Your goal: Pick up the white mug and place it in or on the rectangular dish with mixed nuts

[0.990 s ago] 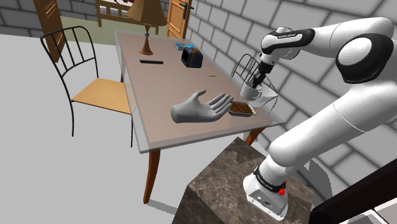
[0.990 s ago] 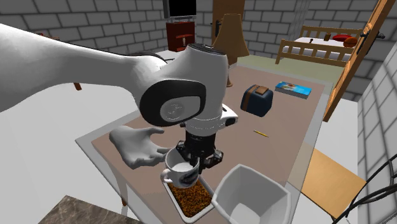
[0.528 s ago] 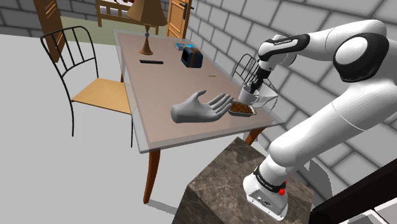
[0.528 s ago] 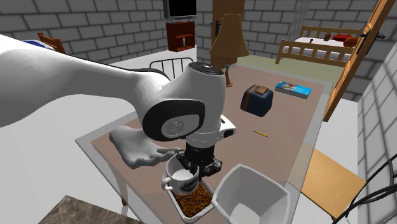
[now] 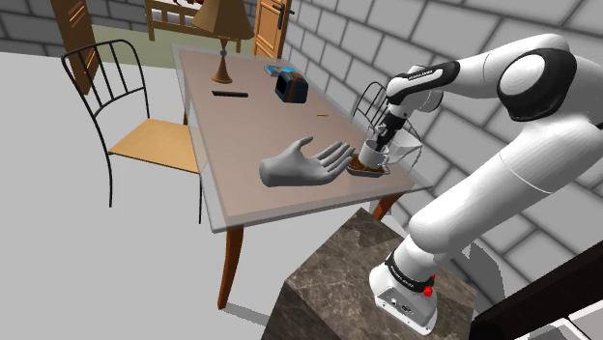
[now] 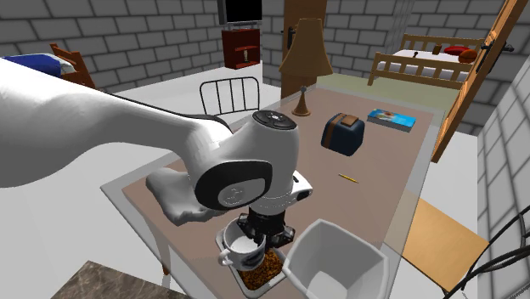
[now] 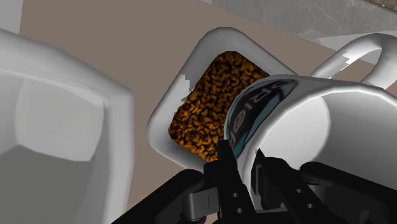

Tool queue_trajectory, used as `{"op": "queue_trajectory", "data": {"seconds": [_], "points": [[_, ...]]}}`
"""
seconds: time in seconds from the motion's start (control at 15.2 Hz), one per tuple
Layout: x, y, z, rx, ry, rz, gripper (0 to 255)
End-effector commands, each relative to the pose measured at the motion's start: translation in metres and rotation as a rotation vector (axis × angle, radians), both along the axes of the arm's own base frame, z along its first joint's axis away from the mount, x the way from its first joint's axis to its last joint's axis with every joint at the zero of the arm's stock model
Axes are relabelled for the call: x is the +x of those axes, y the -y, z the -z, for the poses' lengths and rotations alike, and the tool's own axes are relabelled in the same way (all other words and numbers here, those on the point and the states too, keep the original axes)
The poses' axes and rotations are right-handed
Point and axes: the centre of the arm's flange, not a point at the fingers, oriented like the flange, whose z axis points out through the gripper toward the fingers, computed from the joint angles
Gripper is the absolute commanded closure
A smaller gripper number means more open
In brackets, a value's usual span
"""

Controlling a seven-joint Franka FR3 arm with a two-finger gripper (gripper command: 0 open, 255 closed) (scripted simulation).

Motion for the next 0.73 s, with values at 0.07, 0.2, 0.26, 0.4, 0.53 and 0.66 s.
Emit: {"op": "queue_trajectory", "data": {"seconds": [0.07,0.2,0.26,0.4,0.53,0.66], "points": [[0.0006,-0.0006,0.0051,0.0,0.001,0.0,255],[0.0006,-0.0006,0.0051,0.0,0.001,0.0,255],[0.0006,-0.0006,0.0051,0.0,0.001,0.0,255],[0.0006,-0.0006,0.0051,0.0,0.001,0.0,255],[0.0006,-0.0006,0.0051,0.0,0.001,0.0,0],[0.0006,-0.0006,0.0051,0.0,0.001,0.0,0]]}}
